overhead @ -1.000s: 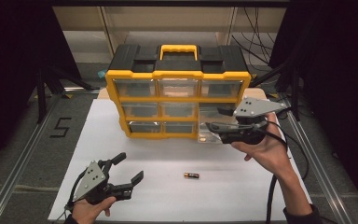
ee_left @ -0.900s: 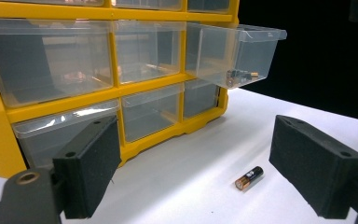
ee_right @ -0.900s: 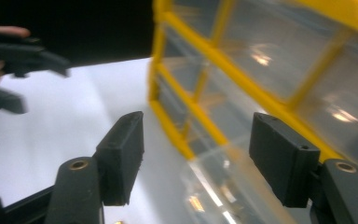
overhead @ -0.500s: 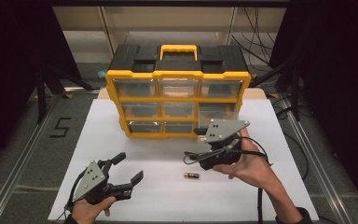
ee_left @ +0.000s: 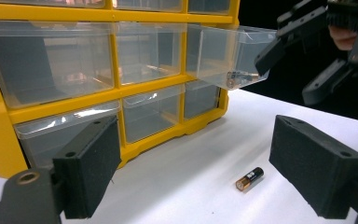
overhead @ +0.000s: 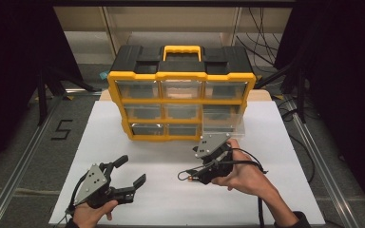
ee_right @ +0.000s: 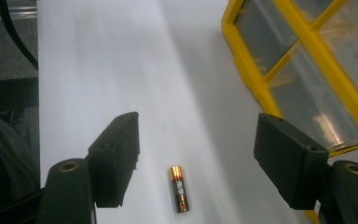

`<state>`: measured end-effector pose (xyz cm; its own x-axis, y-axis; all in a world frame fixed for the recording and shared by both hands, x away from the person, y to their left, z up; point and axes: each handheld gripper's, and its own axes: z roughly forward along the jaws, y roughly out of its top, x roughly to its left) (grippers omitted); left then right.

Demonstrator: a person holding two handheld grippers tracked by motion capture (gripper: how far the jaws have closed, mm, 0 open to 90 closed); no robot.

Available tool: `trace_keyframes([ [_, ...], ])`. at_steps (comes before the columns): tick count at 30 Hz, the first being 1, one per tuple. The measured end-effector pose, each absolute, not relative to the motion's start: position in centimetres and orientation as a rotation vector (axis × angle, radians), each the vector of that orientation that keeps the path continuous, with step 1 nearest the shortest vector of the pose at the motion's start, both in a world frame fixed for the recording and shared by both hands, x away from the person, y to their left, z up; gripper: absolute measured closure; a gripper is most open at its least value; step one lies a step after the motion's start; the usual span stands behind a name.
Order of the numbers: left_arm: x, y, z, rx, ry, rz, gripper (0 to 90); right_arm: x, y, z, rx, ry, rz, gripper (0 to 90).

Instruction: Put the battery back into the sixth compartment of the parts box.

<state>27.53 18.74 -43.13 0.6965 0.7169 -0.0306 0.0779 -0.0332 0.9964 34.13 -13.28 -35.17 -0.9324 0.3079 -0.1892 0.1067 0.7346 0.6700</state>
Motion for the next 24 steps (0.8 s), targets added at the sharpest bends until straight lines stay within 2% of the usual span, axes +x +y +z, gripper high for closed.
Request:
trace_keyframes([
  [12, 27.5, 18.7, -43.1, 1.540, 0.677, 0.581, 15.6, 35.4, -12.9, -38.8, 0.353, 2.768, 0.830, 34.2],
  [24, 27.5, 18.7, -43.1, 1.541, 0.676, 0.580, 15.6, 36.1, -12.9, -40.8, 0.357, 2.829, 0.748, 35.6],
])
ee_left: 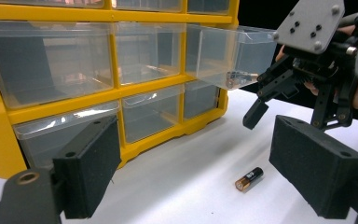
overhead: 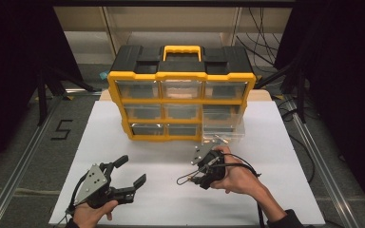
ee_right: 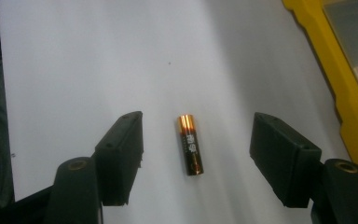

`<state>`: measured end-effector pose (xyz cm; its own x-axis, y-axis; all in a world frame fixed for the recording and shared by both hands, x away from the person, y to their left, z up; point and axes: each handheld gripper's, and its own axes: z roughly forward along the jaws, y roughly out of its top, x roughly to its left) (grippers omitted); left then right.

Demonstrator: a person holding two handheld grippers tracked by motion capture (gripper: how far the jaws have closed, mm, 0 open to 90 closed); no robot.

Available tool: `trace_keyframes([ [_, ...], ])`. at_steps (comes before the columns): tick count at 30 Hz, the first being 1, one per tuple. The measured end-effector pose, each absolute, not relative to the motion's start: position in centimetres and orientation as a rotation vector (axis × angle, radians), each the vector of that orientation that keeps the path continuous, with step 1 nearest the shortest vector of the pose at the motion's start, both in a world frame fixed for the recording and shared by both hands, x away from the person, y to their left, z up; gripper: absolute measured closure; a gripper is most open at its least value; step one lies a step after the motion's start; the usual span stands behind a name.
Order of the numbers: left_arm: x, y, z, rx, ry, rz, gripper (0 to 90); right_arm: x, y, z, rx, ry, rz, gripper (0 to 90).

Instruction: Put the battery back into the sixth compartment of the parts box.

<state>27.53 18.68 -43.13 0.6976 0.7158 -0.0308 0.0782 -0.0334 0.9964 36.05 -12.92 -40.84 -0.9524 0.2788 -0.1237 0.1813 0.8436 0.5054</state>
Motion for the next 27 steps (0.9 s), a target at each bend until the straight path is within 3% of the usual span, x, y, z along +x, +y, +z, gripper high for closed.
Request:
trace_keyframes([
  [16, 27.5, 18.7, -43.1, 1.543, 0.677, 0.580, 15.6, 36.7, -12.3, -43.8, 0.399, 2.924, 0.624, 39.6],
  [27, 27.5, 18.7, -43.2, 1.544, 0.677, 0.579, 15.6, 37.6, -11.9, -45.4, 0.393, 2.967, 0.580, 50.7],
])
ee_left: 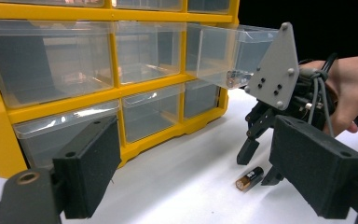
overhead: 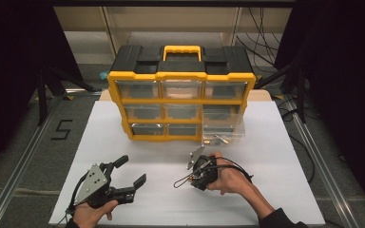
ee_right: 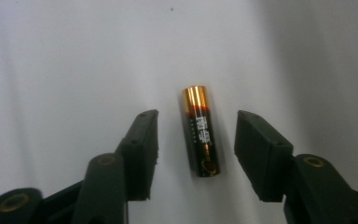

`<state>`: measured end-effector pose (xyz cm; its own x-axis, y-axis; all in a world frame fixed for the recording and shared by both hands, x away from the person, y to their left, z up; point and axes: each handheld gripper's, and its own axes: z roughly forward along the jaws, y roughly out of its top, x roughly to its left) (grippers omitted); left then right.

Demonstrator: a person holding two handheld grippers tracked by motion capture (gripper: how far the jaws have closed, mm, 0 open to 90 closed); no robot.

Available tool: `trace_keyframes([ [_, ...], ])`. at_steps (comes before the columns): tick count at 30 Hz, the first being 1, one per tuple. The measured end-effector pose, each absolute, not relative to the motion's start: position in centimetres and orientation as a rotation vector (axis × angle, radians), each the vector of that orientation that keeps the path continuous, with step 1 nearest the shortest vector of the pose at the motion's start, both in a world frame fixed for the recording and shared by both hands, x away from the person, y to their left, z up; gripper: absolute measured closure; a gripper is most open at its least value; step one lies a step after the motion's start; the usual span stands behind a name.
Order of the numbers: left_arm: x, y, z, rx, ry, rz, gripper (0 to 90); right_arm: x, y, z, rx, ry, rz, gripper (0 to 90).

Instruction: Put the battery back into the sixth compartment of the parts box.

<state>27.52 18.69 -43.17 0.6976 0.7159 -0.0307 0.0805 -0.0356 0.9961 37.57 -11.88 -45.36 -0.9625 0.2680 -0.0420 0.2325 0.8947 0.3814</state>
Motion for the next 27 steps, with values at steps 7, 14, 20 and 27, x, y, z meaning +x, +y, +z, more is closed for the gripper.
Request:
trace_keyframes([
  [7, 27.5, 18.7, -43.2, 1.543, 0.676, 0.579, 15.6, 37.7, -11.8, -46.0, 0.431, 2.995, 0.516, 64.1],
  [14, 27.5, 18.7, -43.2, 1.544, 0.676, 0.579, 15.6, 37.6, -11.8, -46.0, 0.393, 3.007, 0.519, 76.6],
  [20, 27.6, 18.7, -43.2, 1.543, 0.675, 0.580, 15.5, 37.4, -11.7, -45.5, 0.356, 2.983, 0.546, 76.7],
  [27, 27.5, 18.7, -43.1, 1.543, 0.676, 0.580, 15.6, 37.0, -11.9, -43.7, 0.370, 2.934, 0.601, 76.6],
])
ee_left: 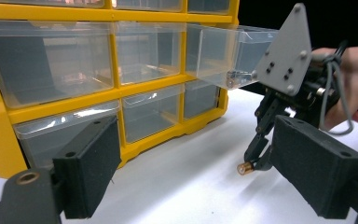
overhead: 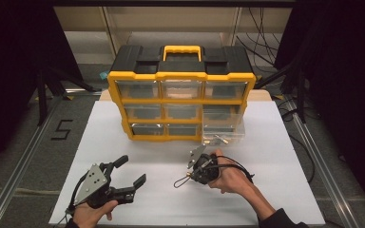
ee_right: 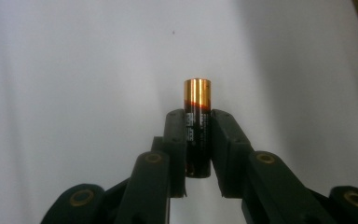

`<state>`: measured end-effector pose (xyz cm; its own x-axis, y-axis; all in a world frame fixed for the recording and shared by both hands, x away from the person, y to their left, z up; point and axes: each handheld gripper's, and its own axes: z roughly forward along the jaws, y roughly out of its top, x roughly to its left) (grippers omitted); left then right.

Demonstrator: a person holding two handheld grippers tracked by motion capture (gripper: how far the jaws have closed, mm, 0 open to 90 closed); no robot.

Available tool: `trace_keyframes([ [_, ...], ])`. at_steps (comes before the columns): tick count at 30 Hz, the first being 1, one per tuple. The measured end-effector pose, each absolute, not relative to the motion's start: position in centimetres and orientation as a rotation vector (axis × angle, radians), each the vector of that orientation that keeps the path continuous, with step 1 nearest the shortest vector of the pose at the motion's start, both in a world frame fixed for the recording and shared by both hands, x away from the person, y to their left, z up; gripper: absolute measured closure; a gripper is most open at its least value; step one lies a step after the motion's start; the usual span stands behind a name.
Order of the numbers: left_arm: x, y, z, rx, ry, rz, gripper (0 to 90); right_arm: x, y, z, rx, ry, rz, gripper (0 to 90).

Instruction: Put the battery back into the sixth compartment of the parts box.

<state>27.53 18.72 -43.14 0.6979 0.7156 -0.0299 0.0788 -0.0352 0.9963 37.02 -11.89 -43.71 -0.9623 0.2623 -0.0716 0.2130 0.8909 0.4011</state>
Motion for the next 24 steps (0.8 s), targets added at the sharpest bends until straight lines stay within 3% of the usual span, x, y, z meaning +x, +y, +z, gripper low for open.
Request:
trace_keyframes([
  [24, 27.5, 18.7, -43.1, 1.541, 0.676, 0.582, 15.6, 35.3, -12.5, -37.5, 0.287, 2.748, 0.833, 76.7],
])
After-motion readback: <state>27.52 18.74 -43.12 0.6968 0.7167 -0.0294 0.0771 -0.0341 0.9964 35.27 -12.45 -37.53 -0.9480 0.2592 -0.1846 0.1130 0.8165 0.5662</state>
